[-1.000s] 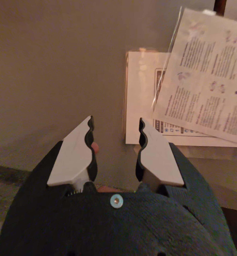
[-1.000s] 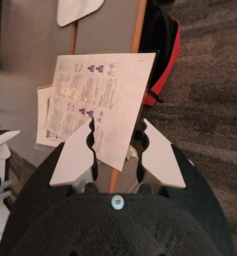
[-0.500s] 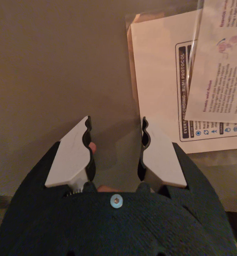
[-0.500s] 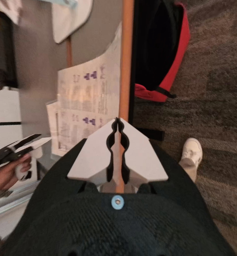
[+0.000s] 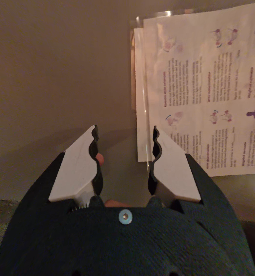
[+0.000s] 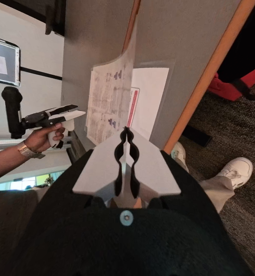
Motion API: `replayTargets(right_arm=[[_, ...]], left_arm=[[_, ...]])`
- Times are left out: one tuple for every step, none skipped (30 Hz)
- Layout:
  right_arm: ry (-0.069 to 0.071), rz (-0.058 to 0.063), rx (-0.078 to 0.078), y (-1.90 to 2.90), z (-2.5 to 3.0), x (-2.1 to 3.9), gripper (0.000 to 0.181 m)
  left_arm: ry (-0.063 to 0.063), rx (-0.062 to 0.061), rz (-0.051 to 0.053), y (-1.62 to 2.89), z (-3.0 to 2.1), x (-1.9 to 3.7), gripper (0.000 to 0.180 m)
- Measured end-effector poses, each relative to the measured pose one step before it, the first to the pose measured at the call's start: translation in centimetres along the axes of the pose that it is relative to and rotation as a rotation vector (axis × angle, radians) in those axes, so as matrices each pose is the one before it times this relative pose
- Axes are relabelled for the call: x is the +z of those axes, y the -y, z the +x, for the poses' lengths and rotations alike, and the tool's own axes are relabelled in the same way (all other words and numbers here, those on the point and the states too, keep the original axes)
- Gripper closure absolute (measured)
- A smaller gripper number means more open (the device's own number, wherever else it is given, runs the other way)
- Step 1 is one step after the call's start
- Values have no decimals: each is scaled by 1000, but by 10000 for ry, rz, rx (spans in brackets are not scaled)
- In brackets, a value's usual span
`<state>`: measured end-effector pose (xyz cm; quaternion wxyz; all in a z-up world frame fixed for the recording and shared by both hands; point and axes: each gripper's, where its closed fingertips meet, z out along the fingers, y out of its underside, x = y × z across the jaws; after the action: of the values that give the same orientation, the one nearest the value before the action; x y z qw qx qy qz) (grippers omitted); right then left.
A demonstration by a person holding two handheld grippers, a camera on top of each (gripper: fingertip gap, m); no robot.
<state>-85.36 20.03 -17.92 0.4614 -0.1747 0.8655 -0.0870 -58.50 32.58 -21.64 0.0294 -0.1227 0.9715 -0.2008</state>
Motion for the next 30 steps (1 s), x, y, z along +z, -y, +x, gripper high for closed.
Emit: replayTargets(right_arm=[[-73,-26,-39,60,90,341,181],[-134,-71,-109,-51,135,254,181],[-233,-139,-205,-190,255,210,181],[-271,-160,-260,-257,304,155,181],[-266,-117,-161,-265,325,131,181],[-198,-30,-39,-238,274,45,181],[-152,29,19,-193,216,34,178],[-152,37,18,-170,214,33,172],[-135,43,-17,-146,191,-125,162],[-121,44,-52,-74,176,-215,153],[-167,46,-82,12,264,-305,145],[-236,45,-136,64,341,-428,138],[-289,37,-246,181,343,-439,132],[-324,10,-393,286,311,-340,124],[-288,-43,-551,412,81,-208,118],[-201,-87,-692,564,-198,-5,114],[-121,-143,-802,707,-378,249,108],[-10,-220,-888,844,-586,446,104],[77,-256,-921,918,-638,714,104],[115,-246,-901,1087,-616,868,103],[150,-213,-847,1258,-582,907,102],[207,-177,-766,1295,-555,1024,102],[255,-149,-676,1311,-527,1028,102],[274,-132,-615,1229,-495,1084,101],[262,-140,-583,1090,-429,1059,101],[207,-158,-529,917,-263,1061,101],[161,-192,-445,701,-117,996,101],[164,-242,-382,473,-24,946,102],[124,-287,-328,221,111,850,102],[89,-312,-227,46,219,773,103]], left_arm=[[36,11,-22,49,147,82,110],[16,-9,-18,62,183,99,111],[32,-18,-24,92,107,122,111],[40,-20,-8,85,97,98,111],[17,-18,-7,100,132,115,112],[42,-12,-25,63,80,86,113],[76,-3,-23,102,31,134,115],[61,3,-25,72,46,88,116],[38,-1,-31,49,49,89,117],[13,-9,-21,54,99,112,118],[15,-1,-14,61,84,73,119],[23,0,-4,42,-6,26,119],[27,-17,6,70,34,26,119],[17,-30,8,55,13,-31,119],[6,-27,8,99,-10,-1,119],[-3,-18,32,55,15,-146,119],[-8,-5,54,108,38,-145,119],[-11,11,48,-20,-96,-226,119],[5,-1,31,-156,-51,-279,119],[19,-34,9,-146,-104,-188,119],[3,-72,-23,-259,-77,-163,119],[-25,-102,-36,-401,-18,-225,119],[-43,-100,-35,-415,33,-210,119],[-18,-68,-33,-466,-1,-209,119],[12,-34,-31,-540,-43,-293,119],[5,-36,-39,-510,44,-357,119],[-14,-56,-35,-585,35,-308,119],[-30,-83,-32,-593,56,-320,119],[-29,-94,-17,-560,53,-303,119],[-25,-94,-5,-548,49,-317,119]])
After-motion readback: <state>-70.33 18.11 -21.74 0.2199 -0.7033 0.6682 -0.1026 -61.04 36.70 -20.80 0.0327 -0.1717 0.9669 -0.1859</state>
